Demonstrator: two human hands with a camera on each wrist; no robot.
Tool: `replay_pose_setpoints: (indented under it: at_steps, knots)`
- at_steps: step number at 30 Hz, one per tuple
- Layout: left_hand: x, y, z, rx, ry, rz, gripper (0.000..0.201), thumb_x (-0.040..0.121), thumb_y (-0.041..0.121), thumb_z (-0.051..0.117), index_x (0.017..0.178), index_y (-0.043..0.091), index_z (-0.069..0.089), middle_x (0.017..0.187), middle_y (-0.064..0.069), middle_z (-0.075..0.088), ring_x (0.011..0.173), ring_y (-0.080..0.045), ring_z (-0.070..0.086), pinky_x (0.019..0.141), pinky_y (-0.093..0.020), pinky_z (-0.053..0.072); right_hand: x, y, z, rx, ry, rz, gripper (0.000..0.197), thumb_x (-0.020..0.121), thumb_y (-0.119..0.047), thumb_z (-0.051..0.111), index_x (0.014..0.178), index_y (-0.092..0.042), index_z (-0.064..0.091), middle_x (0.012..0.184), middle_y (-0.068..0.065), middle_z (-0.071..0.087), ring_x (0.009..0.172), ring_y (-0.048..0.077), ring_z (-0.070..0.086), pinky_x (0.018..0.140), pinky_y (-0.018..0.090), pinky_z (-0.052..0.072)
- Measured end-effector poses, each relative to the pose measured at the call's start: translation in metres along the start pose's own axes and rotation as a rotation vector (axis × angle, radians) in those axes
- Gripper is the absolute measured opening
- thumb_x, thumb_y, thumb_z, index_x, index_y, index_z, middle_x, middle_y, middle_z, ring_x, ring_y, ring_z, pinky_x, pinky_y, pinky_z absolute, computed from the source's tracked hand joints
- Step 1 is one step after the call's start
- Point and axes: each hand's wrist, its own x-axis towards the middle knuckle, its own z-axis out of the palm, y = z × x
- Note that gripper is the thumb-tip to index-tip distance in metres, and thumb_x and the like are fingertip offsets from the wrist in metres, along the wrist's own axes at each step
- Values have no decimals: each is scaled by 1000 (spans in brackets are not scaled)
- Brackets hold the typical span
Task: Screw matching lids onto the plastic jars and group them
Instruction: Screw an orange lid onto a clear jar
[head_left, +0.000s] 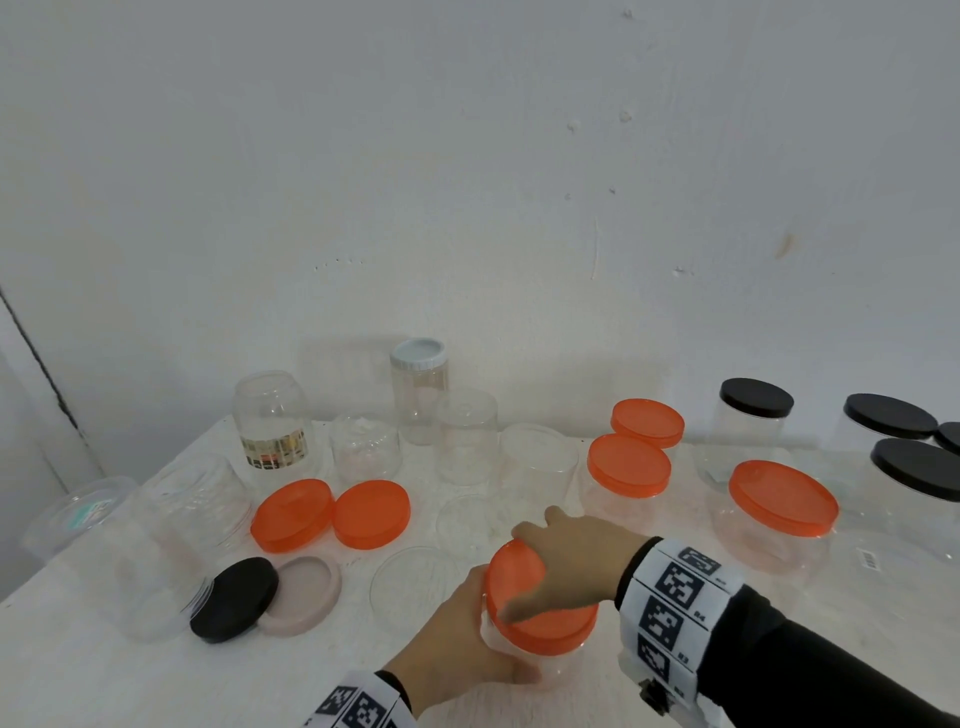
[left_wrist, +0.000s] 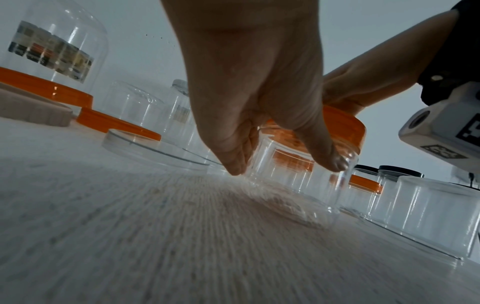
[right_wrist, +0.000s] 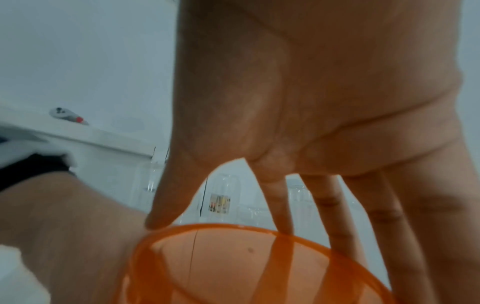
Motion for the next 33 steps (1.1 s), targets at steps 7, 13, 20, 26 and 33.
replay_pose_setpoints:
  at_steps: [7, 13, 20, 26, 33]
  knots:
    - [-2, 6, 0, 61, 8, -20, 103, 63, 32, 89, 140, 33, 20, 129, 18, 40, 119, -2, 42, 106, -21, 36, -6, 1, -7, 3, -123, -117, 101, 71, -47, 78, 145, -53, 9, 155, -10, 10, 139, 25, 19, 103, 55, 36]
    - [-1, 5, 0, 57, -8, -27, 103, 64, 32, 89, 141, 33, 19, 129, 18, 39, 119, -3, 41, 106, -21, 35, -3, 1, -4, -3, -87, -117, 89, 73, -58, 72, 144, -50, 19, 143, -5, 27, 128, 27, 30, 98, 49, 41]
    - [1, -3, 0, -4, -19, -18, 104, 56, 37, 90, 137, 37, 24, 130, 20, 44, 118, 1, 45, 102, -21, 38, -1, -2, -1, 9, -47, -17, 100, 69, -73, 65, 148, -40, 15, 145, 1, 26, 131, 30, 34, 100, 49, 40]
    - [1, -1, 0, 24, -5, 0, 103, 56, 38, 89, 129, 43, 17, 123, 26, 38, 117, 1, 41, 103, -18, 36, -5, 1, -10, 51, -124, -142, 89, 75, -46, 76, 144, -52, 20, 149, -9, 20, 133, 24, 26, 104, 51, 36]
    - [1, -6, 2, -45, -24, 17, 112, 42, 51, 86, 136, 38, 27, 130, 21, 46, 117, 8, 45, 94, -13, 39, 0, 2, -2, 28, -37, -11, 89, 76, -71, 59, 148, -35, 20, 142, 3, 32, 123, 29, 46, 96, 42, 44]
